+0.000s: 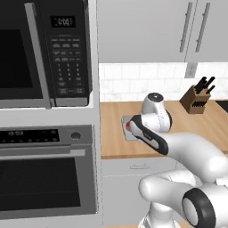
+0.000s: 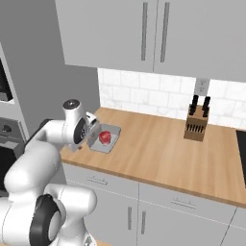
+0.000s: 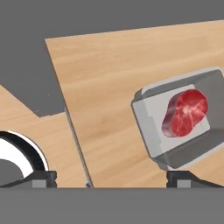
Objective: Take the meat container that has the steak and place it on the second highest rack of the freezer. Then take the vegetable container that has the lemon wedge and lemon and place it on the highest rack of the freezer.
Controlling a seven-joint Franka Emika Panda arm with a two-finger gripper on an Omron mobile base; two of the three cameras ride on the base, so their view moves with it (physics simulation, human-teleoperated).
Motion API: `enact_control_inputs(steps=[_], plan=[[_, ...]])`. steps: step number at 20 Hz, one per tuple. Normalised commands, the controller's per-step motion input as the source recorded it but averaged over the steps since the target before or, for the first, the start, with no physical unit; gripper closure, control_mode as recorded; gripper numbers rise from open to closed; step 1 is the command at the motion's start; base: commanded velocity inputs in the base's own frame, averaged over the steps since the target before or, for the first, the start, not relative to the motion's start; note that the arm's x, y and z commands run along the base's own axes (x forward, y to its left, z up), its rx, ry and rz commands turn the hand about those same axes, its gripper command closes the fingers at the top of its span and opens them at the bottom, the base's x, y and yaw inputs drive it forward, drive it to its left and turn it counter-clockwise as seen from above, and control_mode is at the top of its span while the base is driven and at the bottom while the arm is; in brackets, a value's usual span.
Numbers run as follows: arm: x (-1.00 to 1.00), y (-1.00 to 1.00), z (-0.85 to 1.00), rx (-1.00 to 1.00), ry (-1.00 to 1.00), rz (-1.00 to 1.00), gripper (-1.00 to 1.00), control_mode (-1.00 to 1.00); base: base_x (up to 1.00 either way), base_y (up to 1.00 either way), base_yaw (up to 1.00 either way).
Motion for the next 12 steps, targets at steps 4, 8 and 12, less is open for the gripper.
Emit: enact_control_inputs(steps=[4,8,12], plan=[[0.22,-0.04,-0.36,0.0,0.05,0.0,-1.0,-1.0,0.0,0.0,0.0],[0.28,0.0,-0.32,0.0,0.03,0.0,-1.0,-1.0,0.0,0.0,0.0],[0.3,0.0,-0.2,0.0,0.04,0.0,-1.0,-1.0,0.0,0.0,0.0]])
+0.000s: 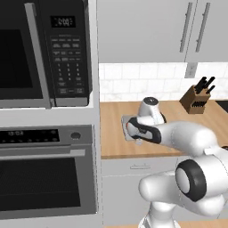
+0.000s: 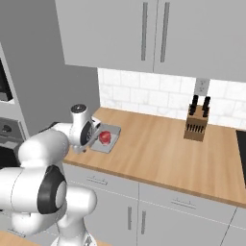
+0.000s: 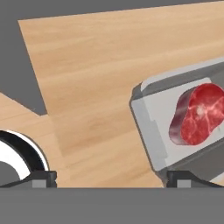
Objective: Take the meat container that has the steak and place it on the second highest rack of the freezer. Then take the vegetable container that has the lemon wedge and lemon and place it on the highest rack of the freezer.
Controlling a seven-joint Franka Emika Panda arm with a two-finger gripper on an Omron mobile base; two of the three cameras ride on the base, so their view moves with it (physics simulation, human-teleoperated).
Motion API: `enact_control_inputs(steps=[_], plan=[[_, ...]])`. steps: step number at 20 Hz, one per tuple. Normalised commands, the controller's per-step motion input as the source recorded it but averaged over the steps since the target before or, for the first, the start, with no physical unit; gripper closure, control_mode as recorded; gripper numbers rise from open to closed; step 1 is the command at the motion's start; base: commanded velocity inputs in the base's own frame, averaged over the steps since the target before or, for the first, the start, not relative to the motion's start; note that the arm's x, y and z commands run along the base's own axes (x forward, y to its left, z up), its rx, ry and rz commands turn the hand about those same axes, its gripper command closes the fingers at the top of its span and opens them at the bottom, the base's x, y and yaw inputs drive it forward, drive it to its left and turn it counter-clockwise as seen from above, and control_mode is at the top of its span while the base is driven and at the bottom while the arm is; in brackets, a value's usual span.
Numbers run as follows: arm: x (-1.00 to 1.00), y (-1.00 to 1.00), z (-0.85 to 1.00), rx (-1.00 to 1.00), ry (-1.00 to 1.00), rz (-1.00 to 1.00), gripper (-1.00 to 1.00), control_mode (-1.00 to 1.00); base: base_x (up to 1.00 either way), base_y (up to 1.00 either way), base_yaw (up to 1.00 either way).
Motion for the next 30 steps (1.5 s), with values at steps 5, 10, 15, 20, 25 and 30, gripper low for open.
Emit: enact_control_inputs(steps=[5,10,15,20,25,30], plan=[[0.32,0.0,-0.14,0.0,0.04,0.0,-1.0,-1.0,0.0,0.0,0.0],[0.35,0.0,-0.18,0.0,0.03,0.0,-1.0,-1.0,0.0,0.0,0.0],[0.34,0.0,-0.25,0.0,0.03,0.0,-1.0,-1.0,0.0,0.0,0.0],[0.33,0.0,-0.29,0.0,0.03,0.0,-1.0,-1.0,0.0,0.0,0.0],[0.32,0.0,-0.29,0.0,0.02,0.01,-1.0,-1.0,0.0,0.0,0.0],[0.17,0.0,-0.33,0.0,0.0,0.01,1.0,-1.0,0.0,0.0,0.0]])
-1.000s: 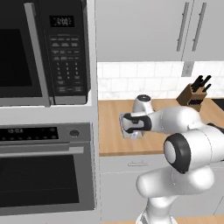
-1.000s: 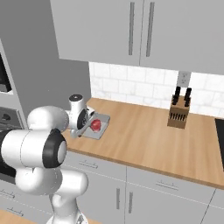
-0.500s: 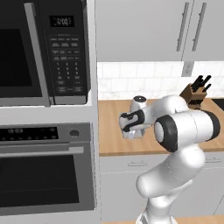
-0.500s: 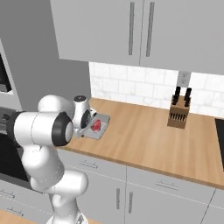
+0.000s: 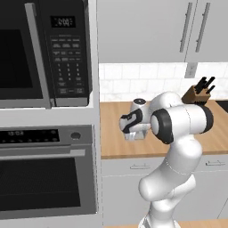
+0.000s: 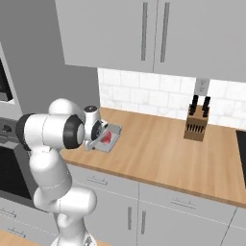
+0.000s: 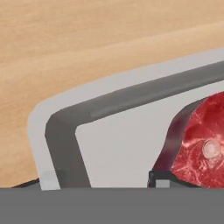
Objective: Take the meat container that has the steak and place it on the second highest rack of the freezer. Then take the vegetable container that has the lemon wedge and lemon and place it on the highest rack of the freezer.
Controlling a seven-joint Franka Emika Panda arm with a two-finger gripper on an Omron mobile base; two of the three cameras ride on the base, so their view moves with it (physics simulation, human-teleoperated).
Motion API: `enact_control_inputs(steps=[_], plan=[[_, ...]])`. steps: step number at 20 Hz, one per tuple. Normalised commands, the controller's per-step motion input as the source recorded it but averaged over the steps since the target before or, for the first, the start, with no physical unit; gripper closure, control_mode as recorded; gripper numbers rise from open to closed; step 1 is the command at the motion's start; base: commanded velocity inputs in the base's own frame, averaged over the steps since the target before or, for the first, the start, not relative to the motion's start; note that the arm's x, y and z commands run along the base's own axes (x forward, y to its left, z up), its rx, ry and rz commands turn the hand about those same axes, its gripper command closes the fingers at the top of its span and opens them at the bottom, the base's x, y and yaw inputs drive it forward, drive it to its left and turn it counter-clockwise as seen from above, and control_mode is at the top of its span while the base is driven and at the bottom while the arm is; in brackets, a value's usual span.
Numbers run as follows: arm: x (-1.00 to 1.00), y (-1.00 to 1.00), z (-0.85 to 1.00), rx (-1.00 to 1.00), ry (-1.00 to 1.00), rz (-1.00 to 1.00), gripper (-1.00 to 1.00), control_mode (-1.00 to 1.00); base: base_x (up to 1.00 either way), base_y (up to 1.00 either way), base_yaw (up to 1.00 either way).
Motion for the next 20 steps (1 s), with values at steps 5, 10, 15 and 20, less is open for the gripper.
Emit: enact_control_inputs(steps=[5,10,15,20], plan=[[0.0,0.0,-0.03,0.0,0.0,0.0,1.0,-1.0,0.0,0.0,0.0],[-0.03,0.0,0.0,0.0,0.0,0.0,1.0,-1.0,0.0,0.0,0.0],[-0.37,-0.08,0.21,0.0,-0.04,0.05,1.0,-1.0,0.0,0.0,0.0],[-0.36,-0.18,0.56,0.0,-0.02,0.07,1.0,-1.0,0.0,0.0,0.0]])
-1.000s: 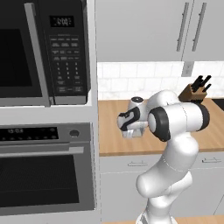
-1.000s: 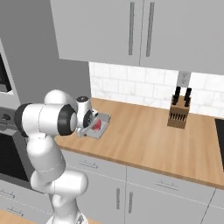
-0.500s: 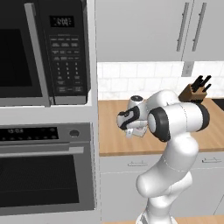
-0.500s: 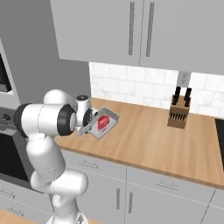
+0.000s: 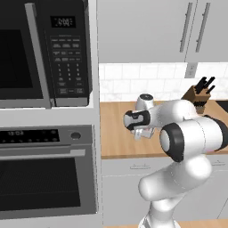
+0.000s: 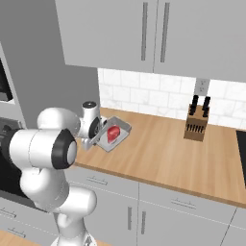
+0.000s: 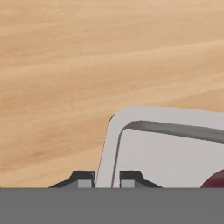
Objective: Take the meat container that has the steak and place it on the second highest rack of the freezer. Then take the vegetable container that has the lemon wedge and lemon and place it on the highest rack of the freezer.
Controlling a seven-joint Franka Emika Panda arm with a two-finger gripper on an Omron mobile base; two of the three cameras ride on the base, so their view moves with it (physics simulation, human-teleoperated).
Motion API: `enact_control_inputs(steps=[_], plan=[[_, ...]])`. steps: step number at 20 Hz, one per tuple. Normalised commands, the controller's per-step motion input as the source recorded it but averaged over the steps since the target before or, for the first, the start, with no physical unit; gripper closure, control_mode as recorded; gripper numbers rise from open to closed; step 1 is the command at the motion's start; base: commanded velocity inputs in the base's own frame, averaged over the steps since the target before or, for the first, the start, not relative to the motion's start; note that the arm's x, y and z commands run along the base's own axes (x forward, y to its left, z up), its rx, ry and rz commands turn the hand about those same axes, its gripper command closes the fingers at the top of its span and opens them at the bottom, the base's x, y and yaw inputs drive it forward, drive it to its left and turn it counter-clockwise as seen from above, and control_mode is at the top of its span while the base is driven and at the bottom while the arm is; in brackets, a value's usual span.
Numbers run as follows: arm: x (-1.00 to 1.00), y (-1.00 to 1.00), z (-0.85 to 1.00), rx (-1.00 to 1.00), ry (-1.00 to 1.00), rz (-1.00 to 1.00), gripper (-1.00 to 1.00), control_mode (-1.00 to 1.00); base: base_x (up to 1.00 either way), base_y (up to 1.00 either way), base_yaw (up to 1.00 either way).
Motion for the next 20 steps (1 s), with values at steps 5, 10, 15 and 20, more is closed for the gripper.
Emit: enact_control_inputs(steps=[5,10,15,20], plan=[[-0.37,-0.12,0.7,0.0,-0.05,0.13,1.0,-1.0,0.0,0.0,0.0],[-0.47,-0.1,0.76,0.0,0.0,0.19,1.0,-1.0,0.0,0.0,0.0],[-0.59,-0.01,0.63,-0.04,0.0,0.29,1.0,-1.0,0.0,0.0,0.0],[-0.78,0.0,0.37,-0.13,0.0,0.31,1.0,-1.0,0.0,0.0,0.0]])
